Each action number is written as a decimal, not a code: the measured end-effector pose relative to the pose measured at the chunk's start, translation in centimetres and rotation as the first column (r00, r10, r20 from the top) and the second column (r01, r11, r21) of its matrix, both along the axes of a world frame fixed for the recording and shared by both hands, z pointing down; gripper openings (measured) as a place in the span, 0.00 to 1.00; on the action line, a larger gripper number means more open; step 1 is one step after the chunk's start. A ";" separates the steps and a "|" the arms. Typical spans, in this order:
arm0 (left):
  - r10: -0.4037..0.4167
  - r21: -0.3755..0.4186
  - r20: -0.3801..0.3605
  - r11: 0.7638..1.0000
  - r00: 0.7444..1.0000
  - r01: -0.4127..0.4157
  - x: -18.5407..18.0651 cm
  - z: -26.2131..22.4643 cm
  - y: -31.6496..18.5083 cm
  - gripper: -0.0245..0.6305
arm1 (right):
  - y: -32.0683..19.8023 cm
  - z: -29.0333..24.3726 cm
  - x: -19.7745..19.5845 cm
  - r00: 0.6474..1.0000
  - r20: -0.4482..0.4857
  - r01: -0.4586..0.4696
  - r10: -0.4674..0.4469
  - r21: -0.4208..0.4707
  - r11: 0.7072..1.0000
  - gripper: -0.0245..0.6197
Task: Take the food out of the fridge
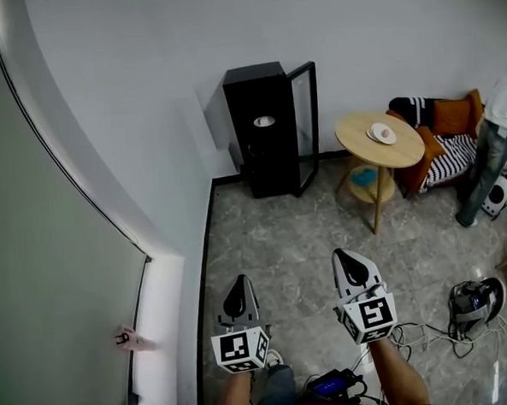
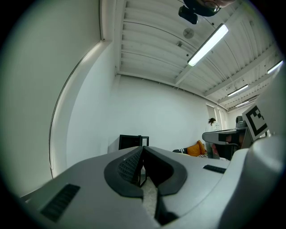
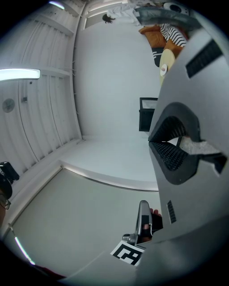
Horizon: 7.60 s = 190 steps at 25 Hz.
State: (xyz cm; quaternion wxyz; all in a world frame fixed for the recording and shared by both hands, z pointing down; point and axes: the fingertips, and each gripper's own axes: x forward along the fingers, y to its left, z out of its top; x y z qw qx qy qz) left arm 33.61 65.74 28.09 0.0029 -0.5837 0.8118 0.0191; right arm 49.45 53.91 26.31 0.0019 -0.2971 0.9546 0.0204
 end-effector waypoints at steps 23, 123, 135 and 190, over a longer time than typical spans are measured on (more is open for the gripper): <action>0.074 0.008 0.012 0.997 0.997 -0.074 -16.6 0.2 -12.2 0.06 | -10.3 0.3 -17.5 0.999 -0.012 -0.048 0.048 0.000 0.999 0.07; 0.182 0.018 0.062 0.983 0.981 -0.184 -47.1 -2.3 -58.6 0.06 | -54.7 -1.5 -49.0 0.992 -0.032 -0.125 0.126 0.031 0.992 0.07; 0.167 0.007 0.081 0.986 0.983 -0.168 -48.8 -1.5 -63.4 0.06 | -59.8 -0.1 -50.8 0.993 -0.017 -0.116 0.116 0.016 0.993 0.07; 0.162 -0.045 0.046 0.986 0.986 -0.160 -54.8 4.6 -87.3 0.06 | -82.2 7.4 -60.0 0.996 -0.090 -0.033 0.026 -0.080 0.996 0.07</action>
